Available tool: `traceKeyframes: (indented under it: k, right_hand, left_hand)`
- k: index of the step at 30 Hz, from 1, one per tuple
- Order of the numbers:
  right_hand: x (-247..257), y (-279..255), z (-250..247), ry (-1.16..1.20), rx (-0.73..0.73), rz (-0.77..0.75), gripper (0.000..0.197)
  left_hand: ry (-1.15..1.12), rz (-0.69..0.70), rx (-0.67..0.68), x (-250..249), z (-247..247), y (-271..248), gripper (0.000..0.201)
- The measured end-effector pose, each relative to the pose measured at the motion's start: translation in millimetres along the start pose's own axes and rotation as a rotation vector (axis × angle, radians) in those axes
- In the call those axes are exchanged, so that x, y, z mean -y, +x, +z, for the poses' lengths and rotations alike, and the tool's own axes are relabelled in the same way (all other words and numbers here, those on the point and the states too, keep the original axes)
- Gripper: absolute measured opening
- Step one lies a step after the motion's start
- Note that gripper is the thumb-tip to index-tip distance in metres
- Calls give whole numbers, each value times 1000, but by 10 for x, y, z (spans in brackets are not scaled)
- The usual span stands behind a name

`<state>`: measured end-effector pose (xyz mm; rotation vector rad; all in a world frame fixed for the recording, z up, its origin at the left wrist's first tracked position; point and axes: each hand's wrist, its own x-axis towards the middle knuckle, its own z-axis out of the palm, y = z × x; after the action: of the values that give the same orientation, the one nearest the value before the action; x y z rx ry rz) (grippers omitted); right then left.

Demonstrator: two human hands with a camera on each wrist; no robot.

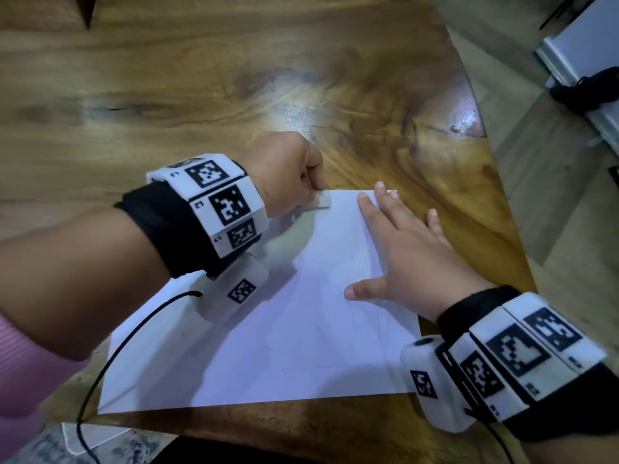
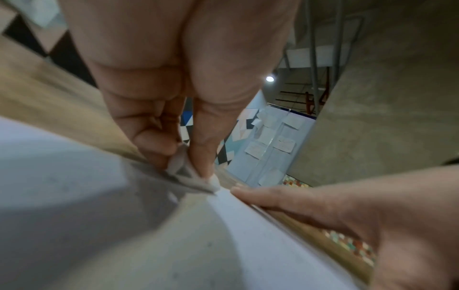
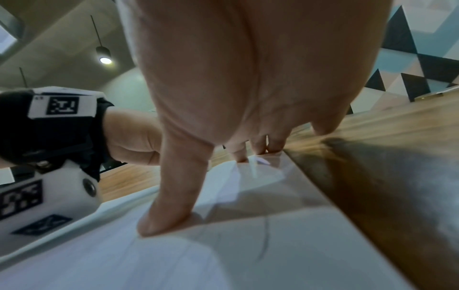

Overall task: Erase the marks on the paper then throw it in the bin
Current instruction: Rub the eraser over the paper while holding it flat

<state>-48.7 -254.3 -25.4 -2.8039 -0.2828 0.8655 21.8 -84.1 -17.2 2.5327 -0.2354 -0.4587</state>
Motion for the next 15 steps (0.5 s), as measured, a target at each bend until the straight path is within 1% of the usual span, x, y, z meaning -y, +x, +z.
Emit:
traceKeyframes:
  k: [2, 3, 4, 7, 8, 12, 13, 15]
  right_hand:
    - [-3, 3, 1, 3, -1, 2, 120]
    - [-3, 3, 0, 6, -1, 3, 120]
    - [-3, 0, -2, 9, 0, 5, 120]
    - [-2, -5, -1, 10, -1, 6, 121]
    - [-1, -3, -1, 9, -2, 7, 121]
    - [7, -3, -2, -5, -1, 14, 121]
    - [8, -3, -6, -8, 1, 15, 120]
    - [12, -4, -8, -8, 5, 11, 120]
  left_hand:
    - [48, 20, -30, -29, 33, -12, 13]
    - [70, 33, -19, -29, 37, -34, 12]
    - [91, 52, 18, -18, 36, -63, 11]
    - [132, 72, 194, -8, -7, -139, 9]
    - [125, 70, 197, -14, -26, -121, 10]
    - [61, 48, 36, -77, -46, 54, 14]
    - [60, 46, 26, -81, -34, 62, 14]
    - [70, 58, 50, -33, -1, 23, 13]
